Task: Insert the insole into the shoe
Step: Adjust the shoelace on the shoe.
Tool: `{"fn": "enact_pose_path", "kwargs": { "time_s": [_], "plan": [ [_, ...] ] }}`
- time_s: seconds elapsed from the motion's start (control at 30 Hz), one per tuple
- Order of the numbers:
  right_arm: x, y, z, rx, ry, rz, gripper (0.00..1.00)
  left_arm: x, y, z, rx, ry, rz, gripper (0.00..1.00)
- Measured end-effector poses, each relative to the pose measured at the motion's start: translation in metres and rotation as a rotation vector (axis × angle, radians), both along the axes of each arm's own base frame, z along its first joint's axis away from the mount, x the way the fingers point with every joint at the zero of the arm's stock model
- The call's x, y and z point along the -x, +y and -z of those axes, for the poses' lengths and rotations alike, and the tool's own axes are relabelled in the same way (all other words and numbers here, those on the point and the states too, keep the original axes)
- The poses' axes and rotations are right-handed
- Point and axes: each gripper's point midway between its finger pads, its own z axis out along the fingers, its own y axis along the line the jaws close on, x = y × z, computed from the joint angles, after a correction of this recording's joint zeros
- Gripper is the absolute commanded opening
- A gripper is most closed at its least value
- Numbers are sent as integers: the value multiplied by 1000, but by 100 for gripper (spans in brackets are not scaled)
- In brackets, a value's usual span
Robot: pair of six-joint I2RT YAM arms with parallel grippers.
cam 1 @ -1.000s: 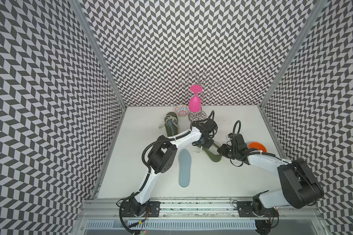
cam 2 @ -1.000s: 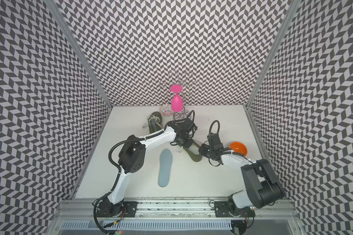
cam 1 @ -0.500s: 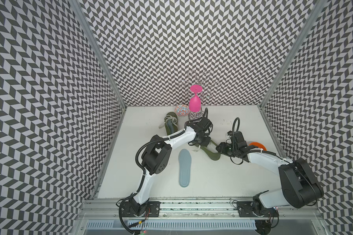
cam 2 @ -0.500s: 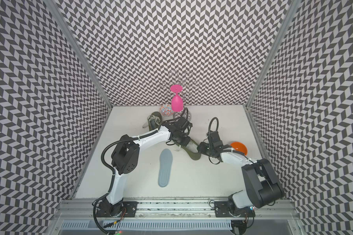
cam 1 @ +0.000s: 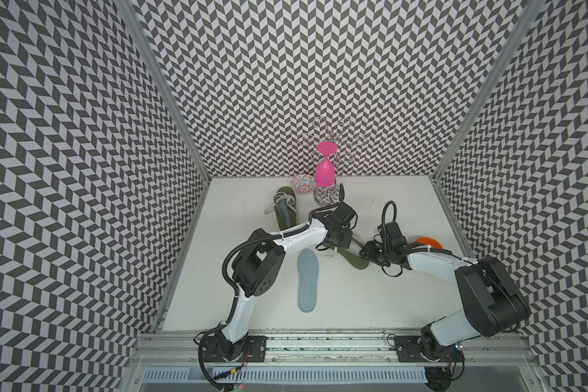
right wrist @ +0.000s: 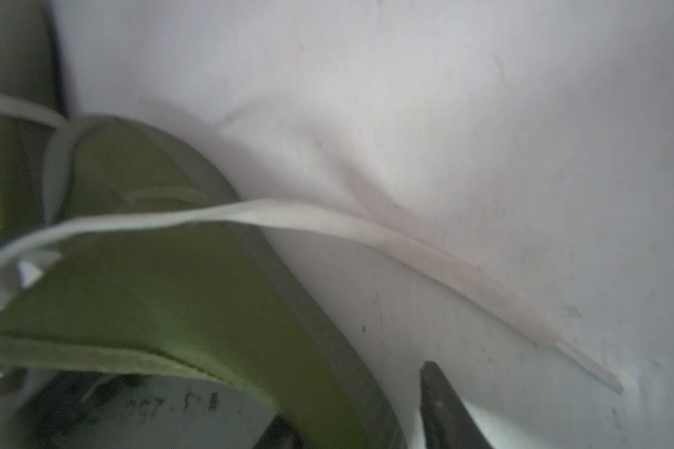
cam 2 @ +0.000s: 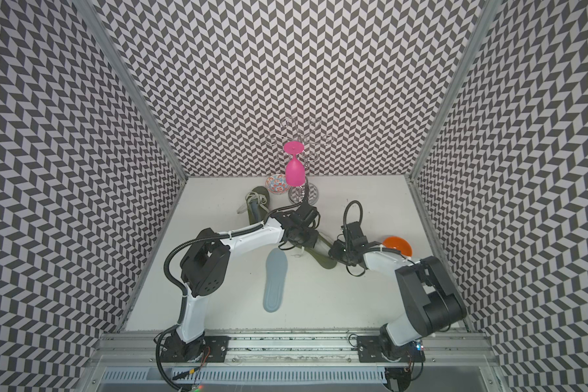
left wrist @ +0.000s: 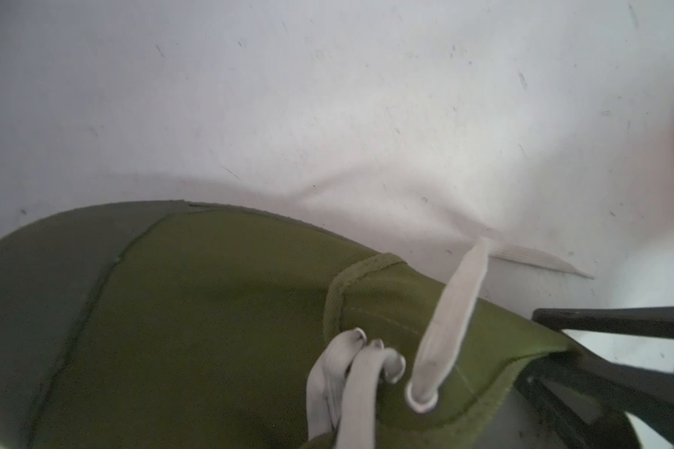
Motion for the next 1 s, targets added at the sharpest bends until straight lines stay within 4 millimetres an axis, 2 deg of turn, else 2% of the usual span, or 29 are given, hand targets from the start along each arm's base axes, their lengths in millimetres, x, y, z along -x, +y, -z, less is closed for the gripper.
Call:
{"fn": "enact_pose_path", "kwargs": {
  "time_s": [0.1, 0.27, 0.6, 0.63, 0.73, 0.83, 0.93, 1.0],
  "plan": [
    [-5, 1, -4, 4, -19, -6, 30, 0, 4, -1, 80, 47, -4, 0],
    [-18, 12, -14, -14, -71, -36, 28, -4, 23, -5, 183, 97, -39, 0],
    [-23, 12, -8, 3, -85, -46, 25, -10, 24, -5, 192, 70, -69, 1],
    [-24, 11, -8, 7, -91, -45, 25, -11, 24, -5, 194, 64, -77, 5],
    [-25, 10, -6, 18, -97, -44, 25, -11, 23, -5, 181, 39, -99, 6],
    [-25, 7, -5, 32, -100, -38, 25, -15, 21, -7, 123, 2, -109, 21],
    [-26, 2, -4, 52, -99, -23, 25, -30, 21, -17, 71, -61, -112, 28],
    [-27, 0, -4, 63, -102, -15, 25, -36, 29, -19, 25, -92, -123, 35]
  ]
}}
